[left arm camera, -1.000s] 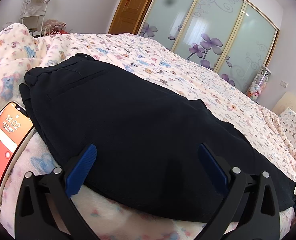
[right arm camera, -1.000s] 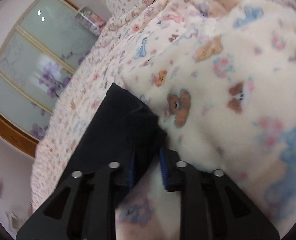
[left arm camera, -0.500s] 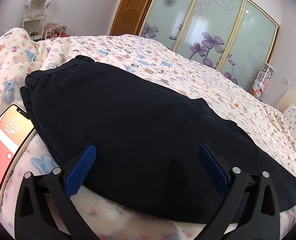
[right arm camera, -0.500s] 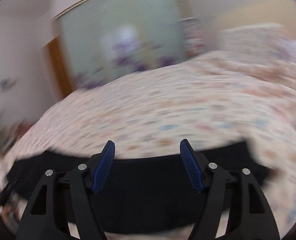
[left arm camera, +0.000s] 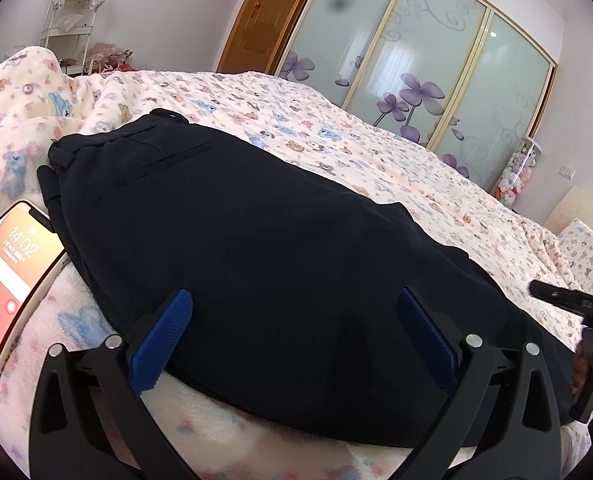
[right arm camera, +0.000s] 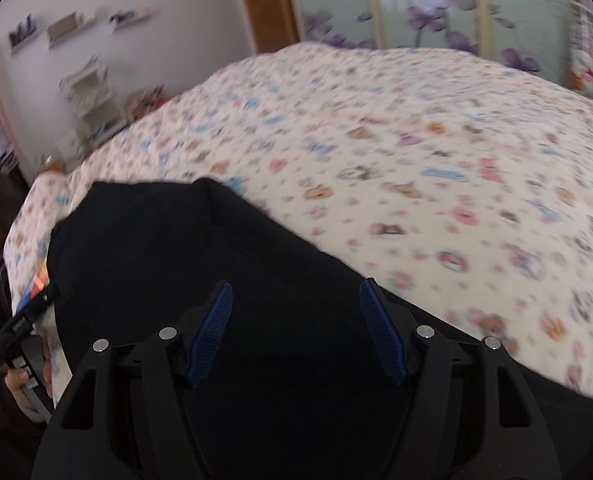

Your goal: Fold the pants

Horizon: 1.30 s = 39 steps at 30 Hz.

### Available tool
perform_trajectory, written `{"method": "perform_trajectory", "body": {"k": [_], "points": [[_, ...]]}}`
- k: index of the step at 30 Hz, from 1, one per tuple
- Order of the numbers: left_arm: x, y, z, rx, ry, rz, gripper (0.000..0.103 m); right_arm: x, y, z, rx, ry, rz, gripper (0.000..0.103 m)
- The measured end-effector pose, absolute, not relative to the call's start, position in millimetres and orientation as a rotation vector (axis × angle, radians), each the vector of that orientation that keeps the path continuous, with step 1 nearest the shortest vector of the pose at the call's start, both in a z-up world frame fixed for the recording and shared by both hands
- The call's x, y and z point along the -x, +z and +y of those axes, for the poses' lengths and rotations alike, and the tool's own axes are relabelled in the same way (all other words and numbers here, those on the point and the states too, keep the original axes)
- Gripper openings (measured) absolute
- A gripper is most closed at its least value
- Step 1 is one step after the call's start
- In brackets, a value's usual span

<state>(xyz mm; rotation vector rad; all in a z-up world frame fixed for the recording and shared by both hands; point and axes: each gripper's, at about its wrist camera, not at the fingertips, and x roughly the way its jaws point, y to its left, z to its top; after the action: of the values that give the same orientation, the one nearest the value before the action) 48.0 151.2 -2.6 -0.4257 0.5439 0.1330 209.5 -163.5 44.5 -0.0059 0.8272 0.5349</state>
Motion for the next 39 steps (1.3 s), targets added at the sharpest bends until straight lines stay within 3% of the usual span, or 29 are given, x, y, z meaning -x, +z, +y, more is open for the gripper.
{"method": "perform_trajectory", "body": {"k": [7, 10, 14, 15, 24, 29, 31, 33, 34, 39], "points": [[-49.5, -3.7, 151.4, 0.428, 0.137, 0.542, 0.101, -223.3, 17.4, -139.8, 0.189, 0.566, 0.937, 0.067], [-50.0, -4.0, 152.1, 0.427, 0.137, 0.543, 0.101, -230.1, 1.0, -132.4, 0.225, 0.554, 0.988, 0.060], [-50.0, -3.7, 152.6, 0.434, 0.132, 0.540, 0.101, -226.2, 4.3, -129.6, 0.239, 0.536, 0.948, 0.019], [-50.1, -3.7, 153.2, 0.438, 0.131, 0.537, 0.101, -225.4, 7.3, -131.1, 0.224, 0.530, 0.938, 0.015], [-43.6, -2.8, 160.5, 0.517, 0.093, 0.476, 0.101, -237.2, 30.6, -147.3, 0.117, 0.461, 0.834, 0.005], [-47.0, -3.4, 159.6, 0.497, 0.105, 0.501, 0.101, -236.7, -2.8, -135.1, 0.212, 0.401, 0.875, 0.008], [-47.1, -3.9, 160.4, 0.501, 0.105, 0.503, 0.101, -234.1, 5.1, -140.4, 0.177, 0.411, 0.882, 0.021], [-47.2, -4.4, 160.6, 0.504, 0.104, 0.503, 0.101, -228.0, 18.3, -156.9, 0.110, 0.411, 0.871, 0.049], [-47.7, -4.8, 160.8, 0.503, 0.104, 0.503, 0.101, -224.1, 23.3, -164.9, 0.074, 0.417, 0.853, 0.054], [-48.3, -5.3, 161.5, 0.504, 0.103, 0.503, 0.101, -212.1, 26.4, -242.8, -0.289, 0.375, 0.846, 0.056]]}}
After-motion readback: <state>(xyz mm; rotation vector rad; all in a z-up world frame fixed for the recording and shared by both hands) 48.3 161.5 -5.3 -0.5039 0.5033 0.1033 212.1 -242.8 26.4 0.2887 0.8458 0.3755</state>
